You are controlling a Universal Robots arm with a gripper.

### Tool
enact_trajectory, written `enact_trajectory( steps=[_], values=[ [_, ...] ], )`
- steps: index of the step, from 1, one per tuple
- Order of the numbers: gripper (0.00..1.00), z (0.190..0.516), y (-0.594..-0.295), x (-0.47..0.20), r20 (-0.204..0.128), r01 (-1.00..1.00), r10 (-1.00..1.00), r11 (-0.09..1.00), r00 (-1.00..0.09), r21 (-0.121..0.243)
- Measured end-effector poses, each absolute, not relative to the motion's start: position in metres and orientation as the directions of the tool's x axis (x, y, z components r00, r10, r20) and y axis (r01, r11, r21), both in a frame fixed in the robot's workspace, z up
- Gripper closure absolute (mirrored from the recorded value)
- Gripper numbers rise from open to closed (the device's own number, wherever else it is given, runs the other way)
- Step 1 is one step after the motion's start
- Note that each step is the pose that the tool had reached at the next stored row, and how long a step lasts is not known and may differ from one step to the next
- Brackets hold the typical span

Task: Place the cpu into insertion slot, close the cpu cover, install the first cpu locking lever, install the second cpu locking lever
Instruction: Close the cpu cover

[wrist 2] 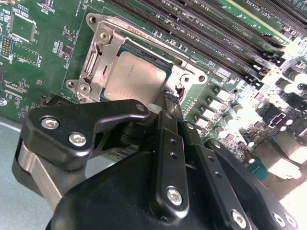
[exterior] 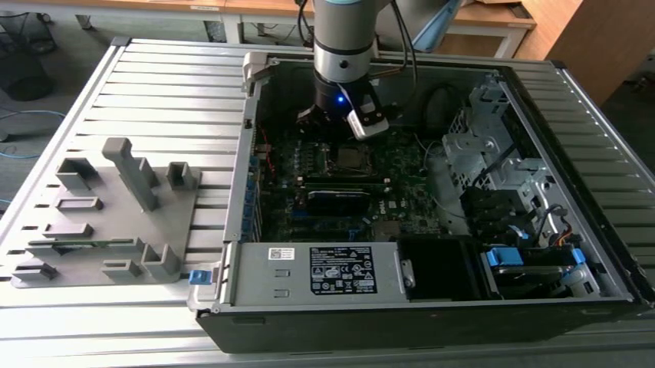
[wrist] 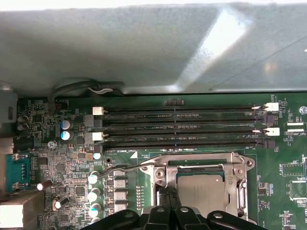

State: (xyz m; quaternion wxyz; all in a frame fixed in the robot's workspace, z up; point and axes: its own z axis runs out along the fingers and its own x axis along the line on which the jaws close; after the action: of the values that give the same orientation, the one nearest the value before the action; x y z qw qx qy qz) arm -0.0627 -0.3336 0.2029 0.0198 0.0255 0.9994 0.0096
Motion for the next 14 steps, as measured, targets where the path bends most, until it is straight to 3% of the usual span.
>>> enact_trajectory(
  steps=[14],
  values=[
    [0.89, 0.1995, -0.3336, -0.0626, -0.039, 0.051, 0.051, 0.999, -0.998, 0.021]
  ],
)
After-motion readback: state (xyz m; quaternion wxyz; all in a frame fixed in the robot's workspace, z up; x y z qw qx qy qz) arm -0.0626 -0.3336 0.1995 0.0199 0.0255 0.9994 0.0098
